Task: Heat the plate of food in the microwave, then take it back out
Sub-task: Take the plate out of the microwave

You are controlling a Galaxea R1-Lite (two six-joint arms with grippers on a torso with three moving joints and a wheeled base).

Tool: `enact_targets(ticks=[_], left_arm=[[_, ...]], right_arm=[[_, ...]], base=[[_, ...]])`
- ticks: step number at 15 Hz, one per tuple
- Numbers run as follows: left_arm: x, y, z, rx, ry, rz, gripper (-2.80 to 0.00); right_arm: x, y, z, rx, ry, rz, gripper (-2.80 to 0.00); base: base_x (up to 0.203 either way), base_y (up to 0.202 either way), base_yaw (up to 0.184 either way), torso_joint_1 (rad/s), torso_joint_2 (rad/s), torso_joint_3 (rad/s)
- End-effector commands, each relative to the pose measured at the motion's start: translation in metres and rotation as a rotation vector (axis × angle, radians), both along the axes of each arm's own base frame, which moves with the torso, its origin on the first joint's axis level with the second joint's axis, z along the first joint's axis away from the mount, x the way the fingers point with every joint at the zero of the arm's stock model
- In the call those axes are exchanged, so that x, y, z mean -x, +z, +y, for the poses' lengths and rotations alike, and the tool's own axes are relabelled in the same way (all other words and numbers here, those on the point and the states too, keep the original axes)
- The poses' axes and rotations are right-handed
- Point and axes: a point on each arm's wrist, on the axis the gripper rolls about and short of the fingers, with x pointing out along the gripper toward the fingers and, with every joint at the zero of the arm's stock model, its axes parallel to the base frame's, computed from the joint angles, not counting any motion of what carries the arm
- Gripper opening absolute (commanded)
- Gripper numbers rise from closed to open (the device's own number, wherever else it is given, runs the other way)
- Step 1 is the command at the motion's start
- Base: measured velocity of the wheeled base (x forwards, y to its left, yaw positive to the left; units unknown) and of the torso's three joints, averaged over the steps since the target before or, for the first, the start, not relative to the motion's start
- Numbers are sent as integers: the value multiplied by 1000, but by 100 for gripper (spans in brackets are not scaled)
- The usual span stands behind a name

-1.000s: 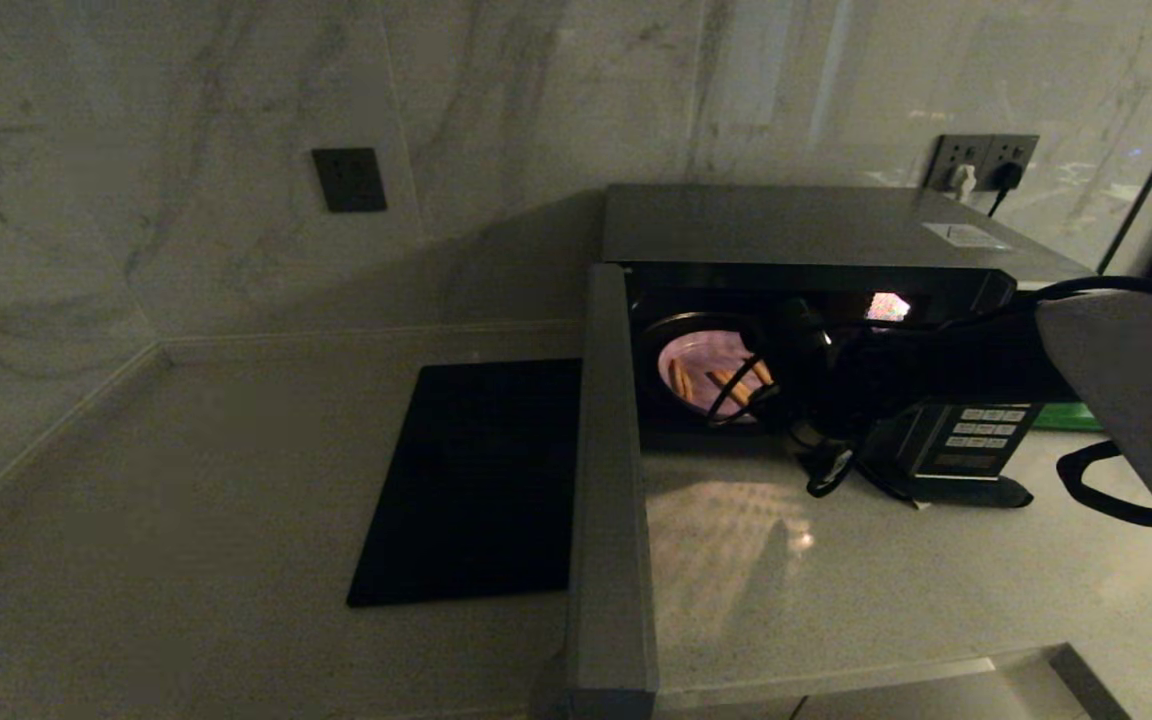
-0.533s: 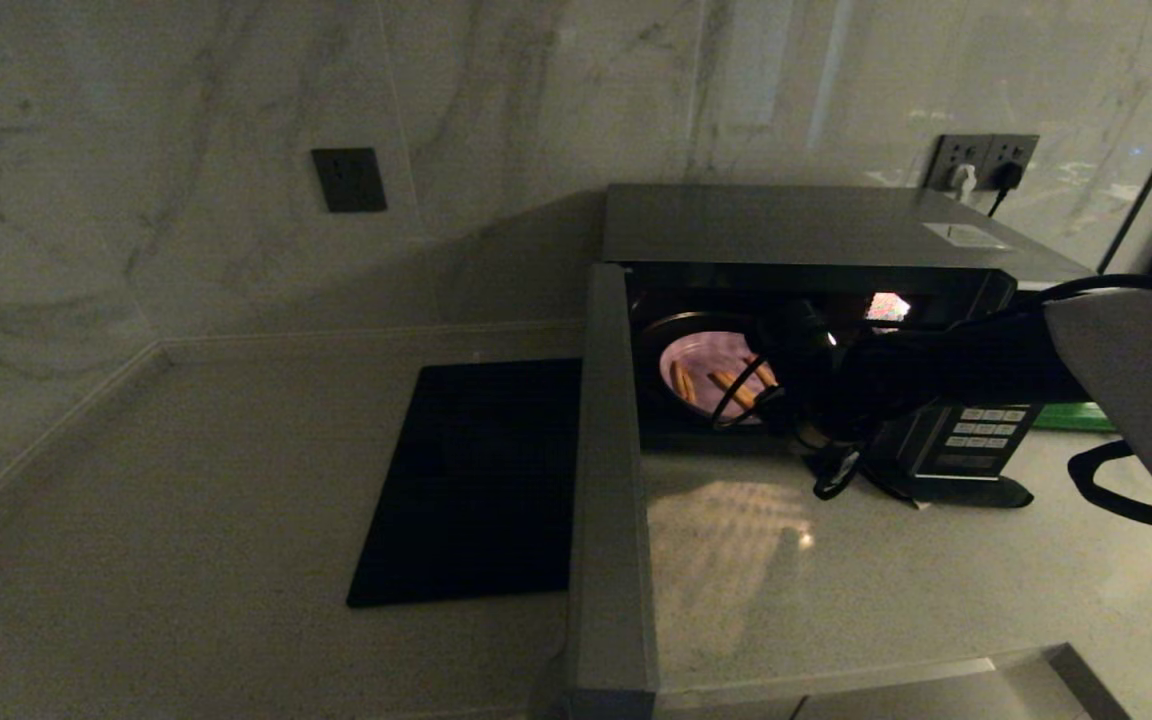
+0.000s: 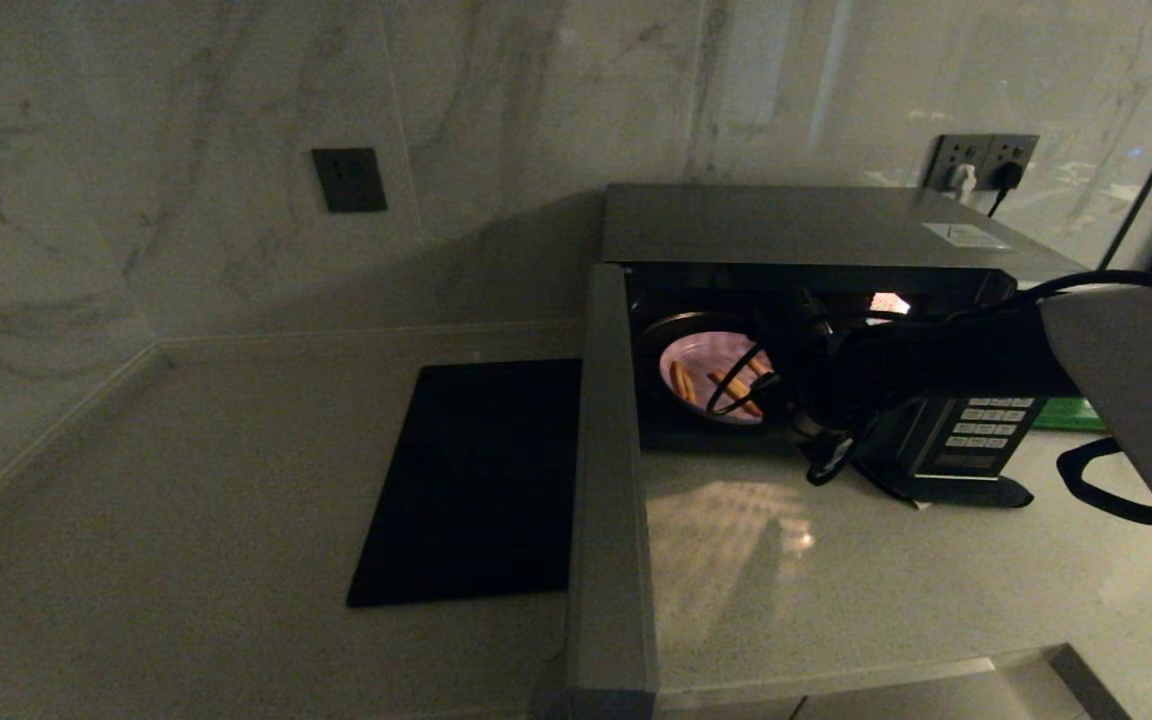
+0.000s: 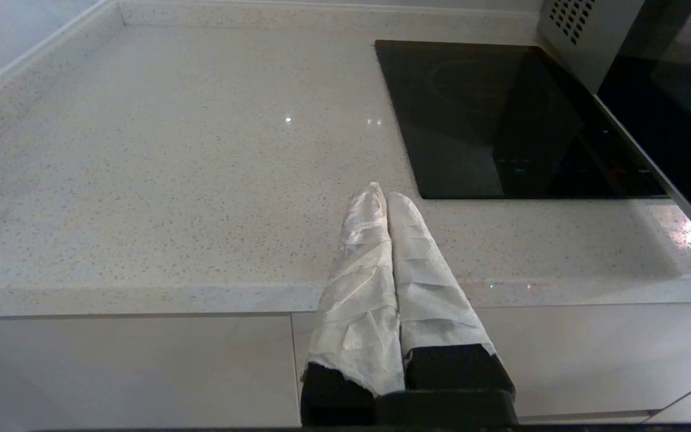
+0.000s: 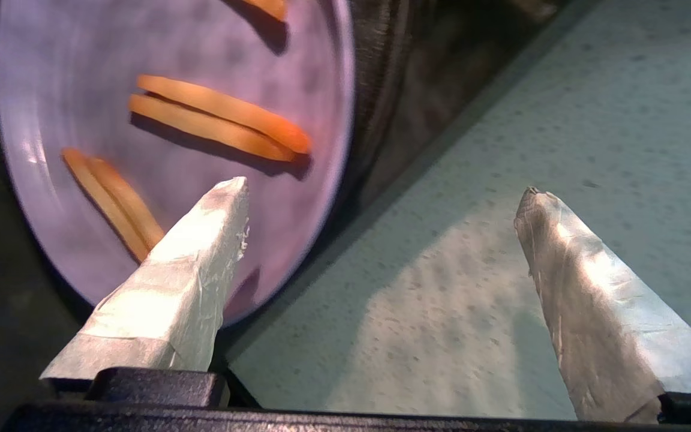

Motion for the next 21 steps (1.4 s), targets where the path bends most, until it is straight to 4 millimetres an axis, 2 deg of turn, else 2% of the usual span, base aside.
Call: enact_targets(ticks=[1, 5, 11, 21], left_arm=[[0, 0, 0, 1, 2, 1, -280], [0, 0, 0, 1, 2, 1, -280], [0, 0, 0, 1, 2, 1, -280], [0, 0, 0, 1, 2, 0, -280]], right_arm=[[-6, -6, 2, -2, -5, 1, 0], [-8, -9, 3, 2, -3, 16, 0], [-11, -23, 4, 13, -1, 51, 0], [-1, -20, -1, 25, -11, 67, 0]], base=[[0, 0, 0, 0, 0, 0], [0, 0, 0, 0, 0, 0], [0, 0, 0, 0, 0, 0], [0, 0, 0, 0, 0, 0]])
